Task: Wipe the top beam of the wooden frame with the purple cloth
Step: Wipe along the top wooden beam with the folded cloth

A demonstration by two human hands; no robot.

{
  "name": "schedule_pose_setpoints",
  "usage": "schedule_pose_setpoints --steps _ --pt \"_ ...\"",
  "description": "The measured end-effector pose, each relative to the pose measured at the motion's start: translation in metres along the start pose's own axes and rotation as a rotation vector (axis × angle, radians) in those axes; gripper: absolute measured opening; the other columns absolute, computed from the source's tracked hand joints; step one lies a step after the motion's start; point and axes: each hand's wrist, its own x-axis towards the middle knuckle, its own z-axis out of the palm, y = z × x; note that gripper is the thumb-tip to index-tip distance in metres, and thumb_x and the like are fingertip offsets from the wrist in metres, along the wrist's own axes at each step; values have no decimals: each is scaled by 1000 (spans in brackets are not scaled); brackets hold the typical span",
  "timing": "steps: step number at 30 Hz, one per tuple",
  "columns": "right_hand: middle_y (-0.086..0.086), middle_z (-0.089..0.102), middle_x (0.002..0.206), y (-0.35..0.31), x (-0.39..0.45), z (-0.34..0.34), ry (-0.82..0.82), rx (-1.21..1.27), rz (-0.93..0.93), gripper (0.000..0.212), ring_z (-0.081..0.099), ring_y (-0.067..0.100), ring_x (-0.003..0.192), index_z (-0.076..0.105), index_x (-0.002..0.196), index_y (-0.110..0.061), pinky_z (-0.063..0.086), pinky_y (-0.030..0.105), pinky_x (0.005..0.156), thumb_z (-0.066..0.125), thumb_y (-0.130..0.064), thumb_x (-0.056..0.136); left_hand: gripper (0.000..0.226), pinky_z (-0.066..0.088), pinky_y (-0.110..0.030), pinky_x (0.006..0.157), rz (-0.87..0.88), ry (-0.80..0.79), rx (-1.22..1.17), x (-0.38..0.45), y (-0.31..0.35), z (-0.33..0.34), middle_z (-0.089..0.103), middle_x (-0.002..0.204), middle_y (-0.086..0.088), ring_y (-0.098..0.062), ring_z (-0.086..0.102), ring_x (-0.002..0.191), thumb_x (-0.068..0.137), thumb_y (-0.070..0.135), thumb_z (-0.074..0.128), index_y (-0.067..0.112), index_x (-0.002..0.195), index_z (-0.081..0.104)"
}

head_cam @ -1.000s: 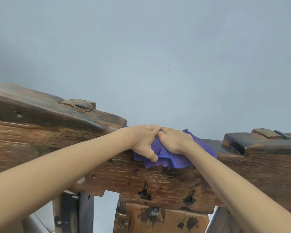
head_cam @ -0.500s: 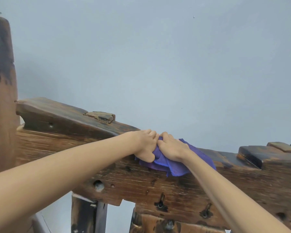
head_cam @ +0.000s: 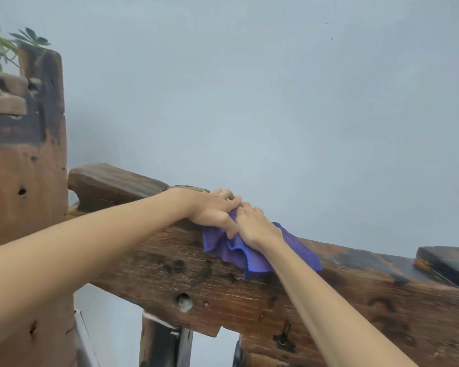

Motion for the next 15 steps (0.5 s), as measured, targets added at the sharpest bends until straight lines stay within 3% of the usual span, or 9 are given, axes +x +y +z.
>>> schedule_pose_setpoints --steps 4,8,10,12,15 --pt "6 45 156 -19 8 8 44 -36 -27 57 38 33 145 40 151 -37 37 53 112 19 -42 98 85 11 -42 124 -27 87 -418 -2 -13 11 25 166 8 -17 19 154 92 78 15 28 160 25" --pt "1 53 148 -26 14 13 44 -158 -65 54 46 30 138 43 148 -38 40 46 106 27 -48 96 96 -3 -39 126 56 236 -132 0 -17 26 24 168 -2 -12 16 155 90 73 -10 18 161 23" --pt "2 57 138 -30 19 15 22 -202 -79 53 49 28 132 43 146 -34 37 43 99 29 -49 98 100 -1 -40 126 79 318 17 -3 -30 33 32 165 -7 -15 22 154 90 71 -11 8 159 26" --pt "4 56 136 -38 20 14 17 -227 -117 55 49 29 131 37 151 -34 35 42 95 26 -49 99 97 3 -39 127 71 364 65 -8 -41 37 25 168 -8 -16 16 156 91 68 -8 6 161 19" --pt "10 45 155 -56 24 20 24 -196 -134 62 40 31 143 16 162 -31 31 44 110 18 -47 103 100 2 -35 127 31 365 78 -17 -59 41 12 171 -5 -13 4 157 88 73 -10 8 162 9"
